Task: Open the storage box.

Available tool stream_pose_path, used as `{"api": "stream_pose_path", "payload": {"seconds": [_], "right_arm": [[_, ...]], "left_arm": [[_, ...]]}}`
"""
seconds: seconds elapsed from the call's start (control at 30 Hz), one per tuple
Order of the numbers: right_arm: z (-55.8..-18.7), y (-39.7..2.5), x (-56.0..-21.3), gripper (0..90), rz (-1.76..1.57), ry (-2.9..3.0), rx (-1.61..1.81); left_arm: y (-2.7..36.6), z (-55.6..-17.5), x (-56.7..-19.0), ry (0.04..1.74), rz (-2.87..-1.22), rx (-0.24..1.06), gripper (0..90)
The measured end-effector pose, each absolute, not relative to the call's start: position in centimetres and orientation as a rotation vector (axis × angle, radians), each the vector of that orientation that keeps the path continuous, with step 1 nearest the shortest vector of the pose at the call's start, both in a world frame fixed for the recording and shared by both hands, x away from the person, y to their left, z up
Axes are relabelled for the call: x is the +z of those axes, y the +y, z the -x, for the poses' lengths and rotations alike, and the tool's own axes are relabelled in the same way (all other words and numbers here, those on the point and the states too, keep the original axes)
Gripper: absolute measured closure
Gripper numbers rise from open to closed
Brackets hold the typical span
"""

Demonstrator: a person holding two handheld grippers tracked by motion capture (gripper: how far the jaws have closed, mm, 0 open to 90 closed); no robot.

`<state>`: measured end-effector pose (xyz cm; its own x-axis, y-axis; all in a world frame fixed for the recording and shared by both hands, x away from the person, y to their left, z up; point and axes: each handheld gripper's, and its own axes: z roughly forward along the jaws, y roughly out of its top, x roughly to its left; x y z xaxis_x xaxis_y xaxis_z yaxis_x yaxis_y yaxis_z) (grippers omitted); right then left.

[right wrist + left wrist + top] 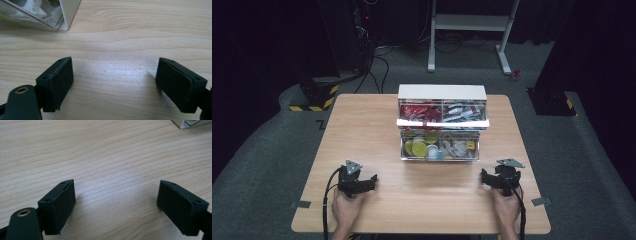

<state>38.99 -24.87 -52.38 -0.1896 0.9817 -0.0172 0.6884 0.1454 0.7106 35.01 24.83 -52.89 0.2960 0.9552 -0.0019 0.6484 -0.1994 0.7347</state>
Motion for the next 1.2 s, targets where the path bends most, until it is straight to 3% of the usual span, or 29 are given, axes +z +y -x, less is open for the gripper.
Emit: {"api": "stream_pose_path", "payload": {"seconds": [1.03, 1.2], "right_arm": [[-38.65, -24.46, -52.38, 13.3, -1.631, 1.907, 0.778], [-38.36, -24.19, -52.28, 18.0, -1.623, 1.909, 0.776]], "left_arm": [[24.88, -34.89, -52.9, 1.435, -1.925, 0.626, 16.4], [24.88, -34.91, -52.9, 1.435, -1.925, 0.626, 16.4]]}}
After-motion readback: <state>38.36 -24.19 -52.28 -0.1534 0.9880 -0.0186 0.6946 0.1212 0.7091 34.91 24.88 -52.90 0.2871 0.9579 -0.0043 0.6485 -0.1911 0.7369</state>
